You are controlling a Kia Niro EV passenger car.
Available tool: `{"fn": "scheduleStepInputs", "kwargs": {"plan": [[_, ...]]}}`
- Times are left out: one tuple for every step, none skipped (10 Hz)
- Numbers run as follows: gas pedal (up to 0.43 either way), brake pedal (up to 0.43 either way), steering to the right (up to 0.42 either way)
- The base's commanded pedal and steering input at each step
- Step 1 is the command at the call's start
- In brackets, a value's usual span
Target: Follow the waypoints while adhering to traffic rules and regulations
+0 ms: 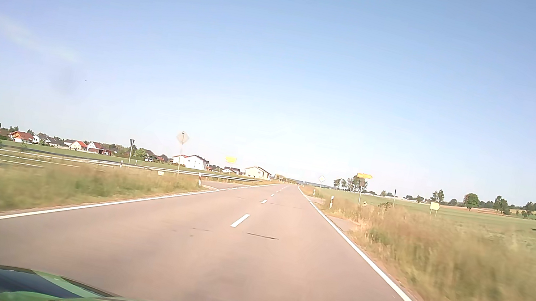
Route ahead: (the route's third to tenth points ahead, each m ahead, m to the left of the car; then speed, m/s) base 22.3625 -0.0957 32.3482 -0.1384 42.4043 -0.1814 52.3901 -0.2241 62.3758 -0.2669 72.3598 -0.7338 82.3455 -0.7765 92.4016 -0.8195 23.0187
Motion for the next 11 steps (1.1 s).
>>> {"fn": "scheduleStepInputs", "kwargs": {"plan": [[0.240, 0.000, 0.000], [0.240, 0.000, 0.000], [0.240, 0.000, -0.001], [0.228, 0.000, -0.001], [0.209, 0.000, 0.000], [0.209, 0.000, -0.001], [0.220, 0.000, 0.000], [0.228, 0.000, 0.000], [0.240, 0.000, -0.001], [0.248, 0.000, 0.000], [0.260, 0.000, 0.000]]}}
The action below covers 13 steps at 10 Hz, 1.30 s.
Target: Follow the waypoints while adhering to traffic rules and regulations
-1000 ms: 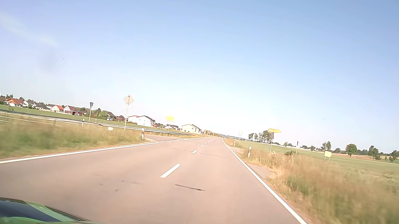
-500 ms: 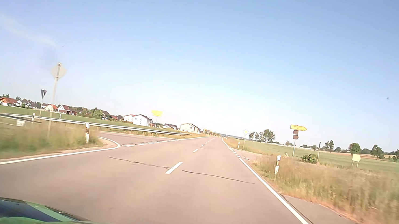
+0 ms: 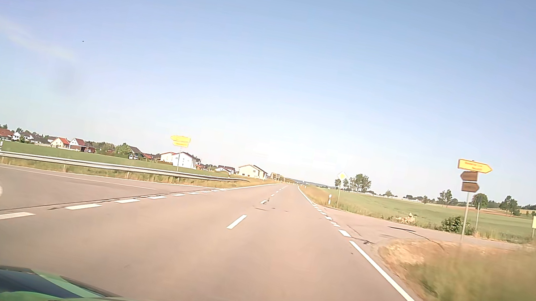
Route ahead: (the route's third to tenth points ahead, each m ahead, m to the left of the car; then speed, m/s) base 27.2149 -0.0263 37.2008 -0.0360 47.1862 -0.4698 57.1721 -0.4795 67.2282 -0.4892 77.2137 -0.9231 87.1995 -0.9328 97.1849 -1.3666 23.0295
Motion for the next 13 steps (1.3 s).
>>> {"fn": "scheduleStepInputs", "kwargs": {"plan": [[0.260, 0.000, 0.000], [0.260, 0.000, 0.000], [0.260, 0.000, 0.000], [0.268, 0.000, 0.000], [0.268, 0.000, 0.000], [0.268, 0.000, 0.000], [0.260, 0.000, 0.000], [0.248, 0.000, 0.000], [0.248, 0.000, 0.000], [0.240, 0.000, 0.000], [0.240, 0.000, 0.000], [0.240, 0.000, 0.000], [0.248, 0.000, 0.000]]}}
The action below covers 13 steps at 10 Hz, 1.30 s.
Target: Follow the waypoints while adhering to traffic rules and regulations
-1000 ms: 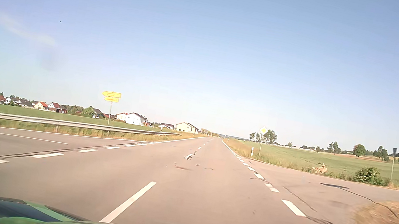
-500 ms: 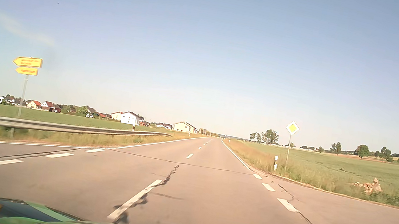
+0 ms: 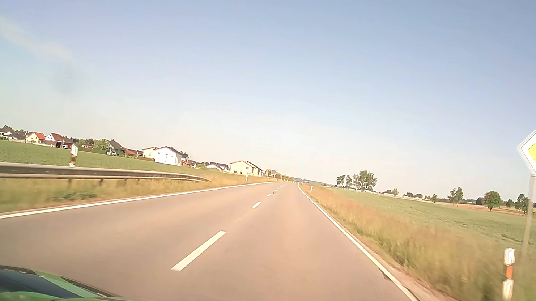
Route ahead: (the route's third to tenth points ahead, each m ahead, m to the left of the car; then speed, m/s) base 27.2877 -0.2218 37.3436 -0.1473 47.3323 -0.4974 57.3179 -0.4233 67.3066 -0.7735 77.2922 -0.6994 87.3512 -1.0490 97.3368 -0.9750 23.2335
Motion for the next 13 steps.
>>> {"fn": "scheduleStepInputs", "kwargs": {"plan": [[0.260, 0.000, 0.000], [0.260, 0.000, 0.000], [0.260, 0.000, 0.000], [0.260, 0.000, 0.000], [0.260, 0.000, 0.000], [0.260, 0.000, 0.000], [0.248, 0.000, 0.000], [0.240, 0.000, 0.000], [0.240, 0.000, 0.000], [0.240, 0.000, 0.000], [0.240, 0.000, 0.000], [0.240, 0.000, 0.000], [0.240, 0.000, 0.000]]}}
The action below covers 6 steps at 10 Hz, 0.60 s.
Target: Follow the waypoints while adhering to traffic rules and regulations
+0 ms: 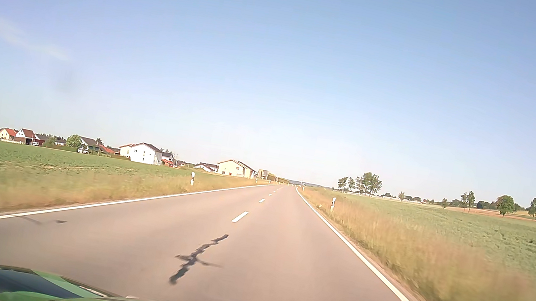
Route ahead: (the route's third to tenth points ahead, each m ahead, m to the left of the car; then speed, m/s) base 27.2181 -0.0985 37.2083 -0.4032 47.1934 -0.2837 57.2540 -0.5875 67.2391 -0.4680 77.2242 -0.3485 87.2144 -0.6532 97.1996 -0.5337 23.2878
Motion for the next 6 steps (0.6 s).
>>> {"fn": "scheduleStepInputs", "kwargs": {"plan": [[0.240, 0.000, 0.000], [0.240, 0.000, 0.000], [0.240, 0.000, 0.000], [0.240, 0.000, 0.000], [0.240, 0.000, -0.001], [0.248, 0.000, -0.001]]}}
